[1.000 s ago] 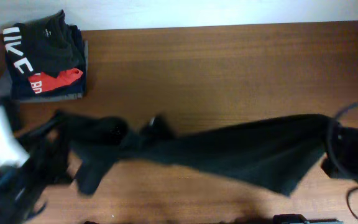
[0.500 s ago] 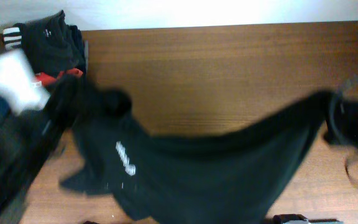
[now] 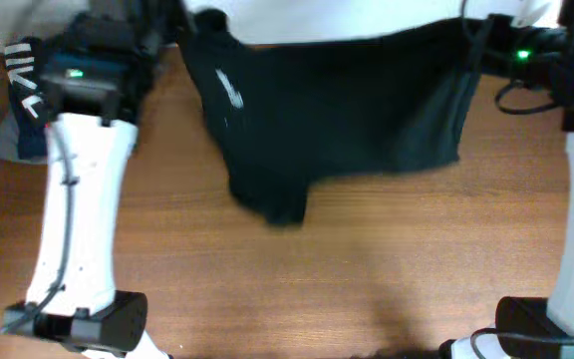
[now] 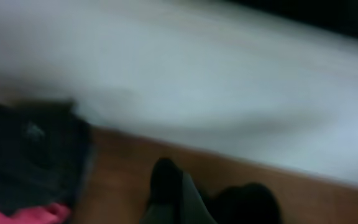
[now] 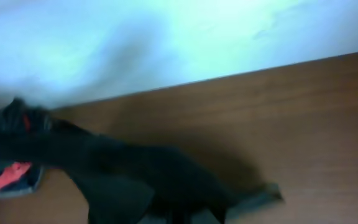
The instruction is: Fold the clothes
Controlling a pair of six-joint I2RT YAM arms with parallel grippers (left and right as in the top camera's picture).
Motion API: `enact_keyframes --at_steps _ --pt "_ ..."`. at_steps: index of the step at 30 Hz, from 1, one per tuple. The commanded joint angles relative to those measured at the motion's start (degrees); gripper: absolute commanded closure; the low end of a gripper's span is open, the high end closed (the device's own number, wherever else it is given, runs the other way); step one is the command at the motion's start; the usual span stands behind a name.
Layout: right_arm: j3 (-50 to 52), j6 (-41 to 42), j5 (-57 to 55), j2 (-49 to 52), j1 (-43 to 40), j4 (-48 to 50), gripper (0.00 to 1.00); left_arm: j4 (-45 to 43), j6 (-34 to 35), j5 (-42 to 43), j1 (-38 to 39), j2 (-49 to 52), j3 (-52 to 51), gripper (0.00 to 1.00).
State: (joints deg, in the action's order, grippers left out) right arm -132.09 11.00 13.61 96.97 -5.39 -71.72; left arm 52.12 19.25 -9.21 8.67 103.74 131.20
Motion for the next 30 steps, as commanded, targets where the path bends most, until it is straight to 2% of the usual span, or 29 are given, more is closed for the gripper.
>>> enact_keyframes --at_steps 1,6,10,16,19,20,22,24,26,28,30 --pt "-6.4 -2.1 0.7 -4.1 -4.8 -1.6 0.96 3.9 -2.3 -0.7 -4.1 -5.6 10.9 0.99" --pt "-6.3 -2.8 2.5 -4.2 -6.3 -8.5 0.96 17.0 -2.2 -0.3 -4.7 -6.7 13.0 0.98" --pt "-3.7 -2.9 2.6 -3.6 -6.2 -16.1 0.96 26.6 -2.2 3.8 -4.7 -5.0 10.6 0.87" --pt "7.8 -4.3 2.6 -3.3 -6.2 -23.0 0.96 36.5 -1.9 10.8 -4.6 0.3 1.2 0.88" --pt "16.9 -5.2 2.9 -3.3 -5.7 -23.8 0.94 37.6 -2.0 13.7 -4.4 3.5 -6.2 0.95" --pt "20.0 -5.5 2.9 -3.3 -5.4 -23.7 0.9 37.7 -2.0 14.8 -4.3 4.5 -8.7 0.96" --pt "26.4 -6.5 2.4 -3.1 -4.7 -22.4 0.75 37.3 -2.0 16.6 -4.2 6.3 -12.9 0.97" --pt "31.5 -6.5 2.3 -2.9 -4.6 -20.4 0.47 36.3 -2.0 17.2 -3.9 7.7 -15.7 0.98" --pt "35.4 -6.5 2.0 -2.8 -4.7 -18.1 0.41 35.5 -2.3 17.2 -3.2 8.6 -16.9 0.98" --pt "37.4 -5.4 -0.3 -2.8 -4.9 -16.6 0.31 35.3 -2.6 17.0 -2.3 8.8 -17.0 0.98" --pt "37.3 -2.8 -4.1 -2.8 -4.9 -16.2 0.27 34.7 -2.7 17.0 -1.0 8.5 -16.9 0.98"
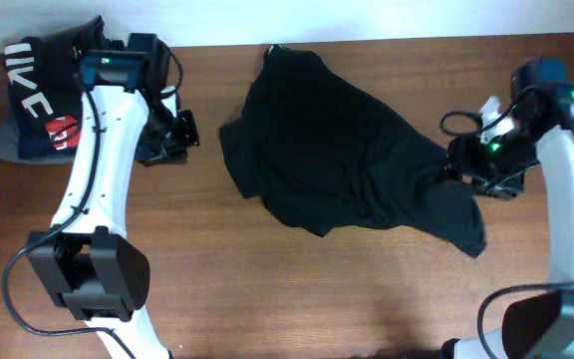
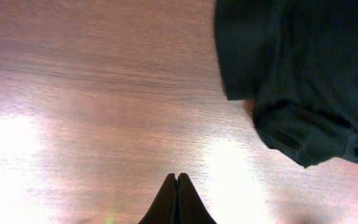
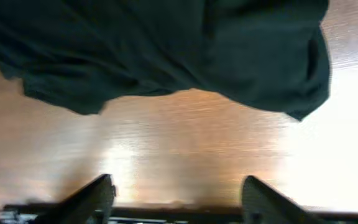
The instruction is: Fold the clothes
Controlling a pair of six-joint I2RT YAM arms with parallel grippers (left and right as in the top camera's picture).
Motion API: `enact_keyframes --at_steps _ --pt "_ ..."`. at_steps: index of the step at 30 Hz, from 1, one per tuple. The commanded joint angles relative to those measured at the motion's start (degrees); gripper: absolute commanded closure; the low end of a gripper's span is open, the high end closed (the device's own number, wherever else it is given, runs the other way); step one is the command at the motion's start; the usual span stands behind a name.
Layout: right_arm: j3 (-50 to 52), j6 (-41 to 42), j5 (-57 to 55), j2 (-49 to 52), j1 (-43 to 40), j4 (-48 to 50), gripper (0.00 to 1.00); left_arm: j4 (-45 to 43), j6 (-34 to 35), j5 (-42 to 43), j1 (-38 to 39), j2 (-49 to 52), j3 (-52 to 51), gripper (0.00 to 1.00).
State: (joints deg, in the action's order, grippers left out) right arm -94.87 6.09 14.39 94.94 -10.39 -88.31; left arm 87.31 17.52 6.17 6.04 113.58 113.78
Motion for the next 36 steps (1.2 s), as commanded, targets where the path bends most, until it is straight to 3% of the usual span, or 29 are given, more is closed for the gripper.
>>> enact_keyframes --at_steps 1,5,7,8,10,11,14,18,30,36 --pt "-0.4 2.6 -6.2 -0.7 0.2 0.3 0.23 -0.7 -1.0 1.6 2.4 -1.5 0.5 0.98" --pt "-1.8 2.5 -6.8 -0.8 0.2 0.5 0.09 -0.1 -1.2 1.6 7.5 -1.6 0.5 0.96" --pt "-1.8 2.4 -6.8 -0.7 0.2 0.9 0.04 -0.1 -1.0 1.6 10.8 -1.6 0.2 0.87" --pt "-1.8 2.3 -6.8 -0.7 0.2 1.0 0.04 -0.2 -0.6 1.6 12.5 -1.6 0.0 0.81" --pt "-1.8 1.7 -6.7 -0.7 0.2 1.4 0.04 -0.7 -0.2 1.6 15.5 -1.3 -0.6 0.49" --pt "-1.8 1.6 -6.8 -0.7 0.2 1.4 0.05 -0.8 0.0 1.6 16.9 -1.0 -0.9 0.46" --pt "-1.8 1.6 -7.3 -0.7 0.2 1.4 0.1 -2.1 3.0 1.6 20.1 -0.1 -2.8 0.47" --pt "-1.8 1.6 -7.4 -0.7 0.2 1.6 0.1 -5.8 5.3 1.7 22.6 0.3 -7.9 0.47" --pt "-1.8 1.7 -7.4 -0.7 0.2 3.0 0.1 -22.3 17.1 6.5 23.1 0.5 -24.7 0.47" --pt "-1.8 1.7 -7.4 -0.7 0.2 3.1 0.1 -29.1 18.4 6.4 23.0 2.1 -28.4 0.47"
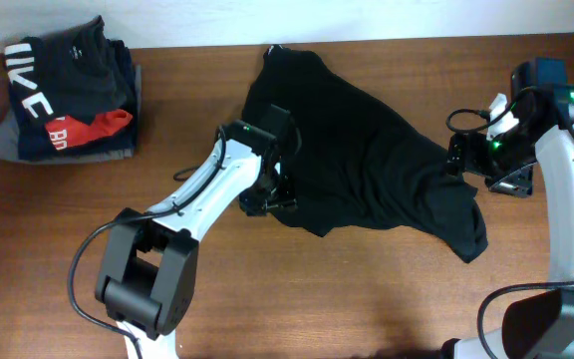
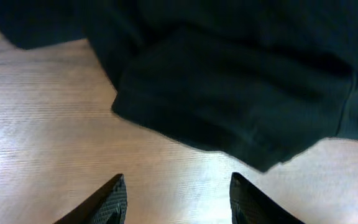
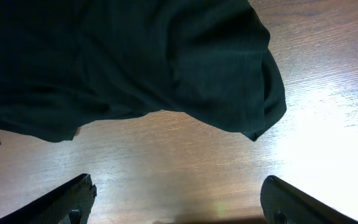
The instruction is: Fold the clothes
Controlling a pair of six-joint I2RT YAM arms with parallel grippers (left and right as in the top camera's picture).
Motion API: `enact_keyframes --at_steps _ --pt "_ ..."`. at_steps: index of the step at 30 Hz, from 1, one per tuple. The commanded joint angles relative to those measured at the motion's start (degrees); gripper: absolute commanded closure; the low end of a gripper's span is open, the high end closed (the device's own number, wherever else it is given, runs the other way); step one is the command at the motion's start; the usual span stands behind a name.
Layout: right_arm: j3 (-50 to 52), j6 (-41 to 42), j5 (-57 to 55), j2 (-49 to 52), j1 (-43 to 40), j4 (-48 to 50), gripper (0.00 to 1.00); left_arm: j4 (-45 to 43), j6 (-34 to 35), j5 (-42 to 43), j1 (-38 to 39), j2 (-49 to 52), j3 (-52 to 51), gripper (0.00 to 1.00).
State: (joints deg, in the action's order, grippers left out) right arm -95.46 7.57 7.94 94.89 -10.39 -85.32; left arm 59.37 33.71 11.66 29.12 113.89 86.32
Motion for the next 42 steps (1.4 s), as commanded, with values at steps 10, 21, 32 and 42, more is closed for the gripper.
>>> enact_keyframes --at_steps 10,21,32,42 --pt "-1.2 0.2 -0.9 -0.7 0.2 0.1 0.1 -3.5 4.7 0.7 0.0 6.4 -1.0 0.47" --pt "-1.2 0.2 -0.9 -0.7 0.2 0.1 0.11 -4.3 4.7 1.0 0.0 7.4 -0.6 0.99" --pt "-1.2 0.2 -0.9 -0.7 0.3 0.1 0.11 16.8 4.7 -11.3 -2.7 7.2 7.0 0.99" --pt "2.6 0.2 0.4 -0.6 0.3 0.8 0.12 33.5 4.6 -20.2 -8.1 6.4 9.3 0.99"
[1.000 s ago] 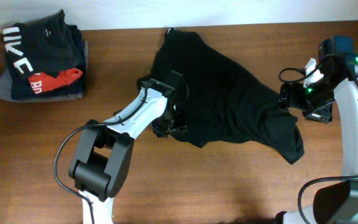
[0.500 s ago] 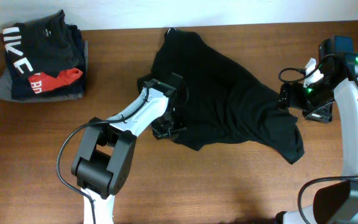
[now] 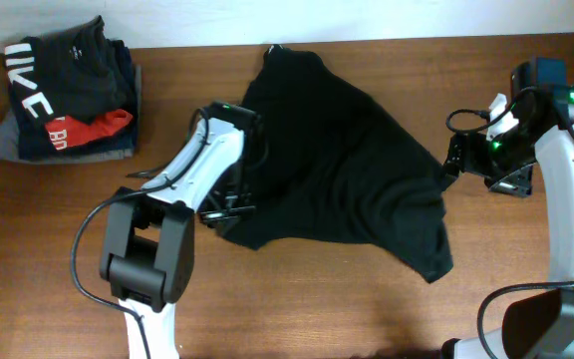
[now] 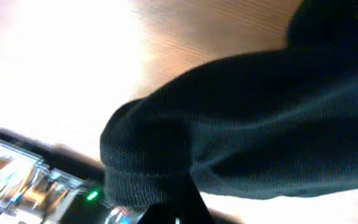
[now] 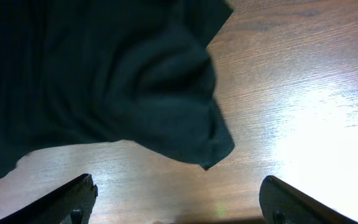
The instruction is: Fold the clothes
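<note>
A black garment (image 3: 337, 170) lies crumpled on the wooden table (image 3: 297, 309), reaching from the back edge to a lobe at the front right. My left gripper (image 3: 229, 211) is at its front left edge, shut on a fold of the black cloth (image 4: 166, 155), with the closed tips (image 4: 180, 208) partly buried in it. My right gripper (image 3: 458, 160) hovers wide open just right of the garment. In the right wrist view its fingers (image 5: 82, 193) stand far apart over bare wood, and the garment's edge (image 5: 166, 118) lies ahead of them.
A stack of folded clothes (image 3: 63, 90), dark with red and white lettering, sits at the table's back left corner. The white wall runs along the back edge. Both arm bases stand at the front corners.
My left gripper was open over the garment's front left edge; now it is shut on that cloth and sits further left and nearer the front. The garment has shifted leftward. The right gripper barely moved.
First the garment hung stretched between both grippers at the back of the table. Then it lay crumpled on the wood, the left gripper shut and empty near the stack, the right open. The left gripper then stood open at the garment's front left edge, and now grips it.
</note>
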Controlling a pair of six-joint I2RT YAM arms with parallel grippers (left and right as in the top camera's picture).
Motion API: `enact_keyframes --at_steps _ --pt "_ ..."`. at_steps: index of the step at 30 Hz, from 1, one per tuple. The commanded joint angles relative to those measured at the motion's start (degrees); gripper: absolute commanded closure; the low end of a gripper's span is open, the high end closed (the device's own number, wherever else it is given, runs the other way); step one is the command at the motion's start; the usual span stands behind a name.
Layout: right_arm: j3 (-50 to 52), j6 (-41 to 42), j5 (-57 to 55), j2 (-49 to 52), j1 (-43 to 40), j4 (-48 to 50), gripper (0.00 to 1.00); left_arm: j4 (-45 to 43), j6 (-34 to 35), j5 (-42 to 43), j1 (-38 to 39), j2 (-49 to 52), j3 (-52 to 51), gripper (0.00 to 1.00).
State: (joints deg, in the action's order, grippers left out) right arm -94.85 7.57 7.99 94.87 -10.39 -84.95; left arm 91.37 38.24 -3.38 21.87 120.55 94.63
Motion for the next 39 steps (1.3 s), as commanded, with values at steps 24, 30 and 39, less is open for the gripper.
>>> enact_keyframes --at_steps 24,30,39 --pt "20.6 0.4 10.4 5.9 0.3 17.2 0.33 2.1 -0.5 -7.6 -0.9 -0.3 0.9 0.99" --pt "21.0 1.1 13.4 7.3 0.3 17.7 0.39 1.7 -1.0 -7.6 -0.9 -0.3 0.9 0.99" --pt "25.9 3.5 11.0 7.5 0.3 19.0 0.38 1.4 -2.0 -7.6 -0.9 -0.3 0.9 0.99"
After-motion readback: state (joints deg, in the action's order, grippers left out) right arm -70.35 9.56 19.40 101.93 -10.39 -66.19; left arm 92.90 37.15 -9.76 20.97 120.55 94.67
